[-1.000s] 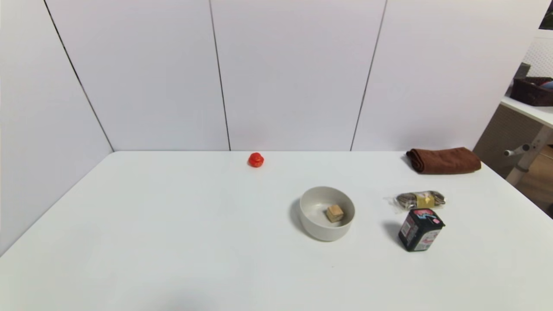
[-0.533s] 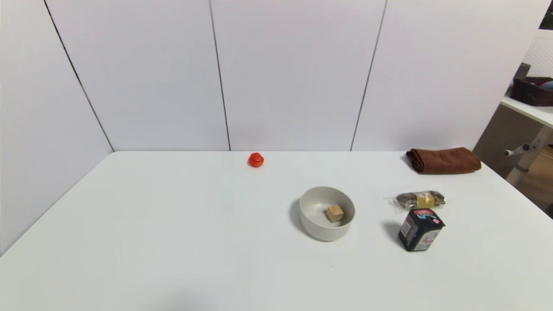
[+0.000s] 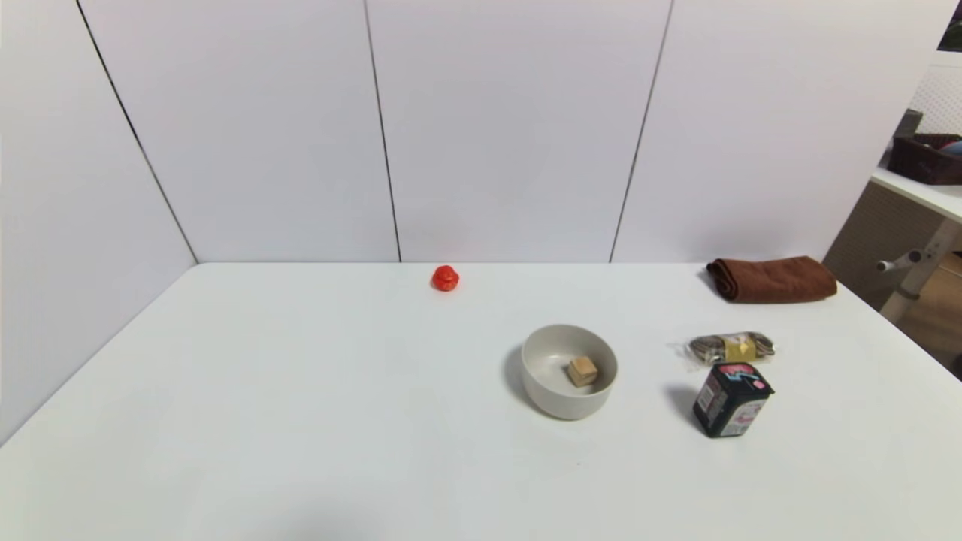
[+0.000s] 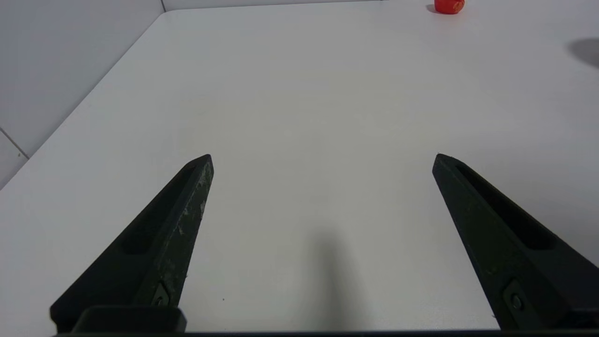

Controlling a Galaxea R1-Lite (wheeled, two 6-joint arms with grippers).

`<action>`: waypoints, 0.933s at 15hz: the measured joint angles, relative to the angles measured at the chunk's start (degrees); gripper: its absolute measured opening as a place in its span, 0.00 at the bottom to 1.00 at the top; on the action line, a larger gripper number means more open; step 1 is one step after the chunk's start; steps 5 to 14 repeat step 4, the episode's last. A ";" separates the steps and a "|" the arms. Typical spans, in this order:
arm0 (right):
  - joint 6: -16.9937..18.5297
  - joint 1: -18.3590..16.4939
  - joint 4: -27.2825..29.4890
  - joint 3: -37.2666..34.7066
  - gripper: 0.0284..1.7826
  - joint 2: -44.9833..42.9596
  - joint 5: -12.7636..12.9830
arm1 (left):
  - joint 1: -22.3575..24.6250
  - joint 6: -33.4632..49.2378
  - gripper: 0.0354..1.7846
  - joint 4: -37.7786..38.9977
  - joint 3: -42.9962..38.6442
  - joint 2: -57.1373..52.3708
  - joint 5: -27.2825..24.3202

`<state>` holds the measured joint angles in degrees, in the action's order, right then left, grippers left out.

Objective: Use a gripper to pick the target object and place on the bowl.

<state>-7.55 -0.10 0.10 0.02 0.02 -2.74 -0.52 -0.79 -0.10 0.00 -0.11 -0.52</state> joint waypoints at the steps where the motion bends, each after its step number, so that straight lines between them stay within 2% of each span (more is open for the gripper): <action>1: -0.02 0.00 -0.07 0.00 0.99 0.00 -0.06 | 0.00 0.00 0.94 0.00 0.00 0.00 0.00; 14: 0.16 0.00 0.26 -0.02 0.99 0.00 0.13 | 0.00 0.00 0.94 0.00 0.00 0.00 0.01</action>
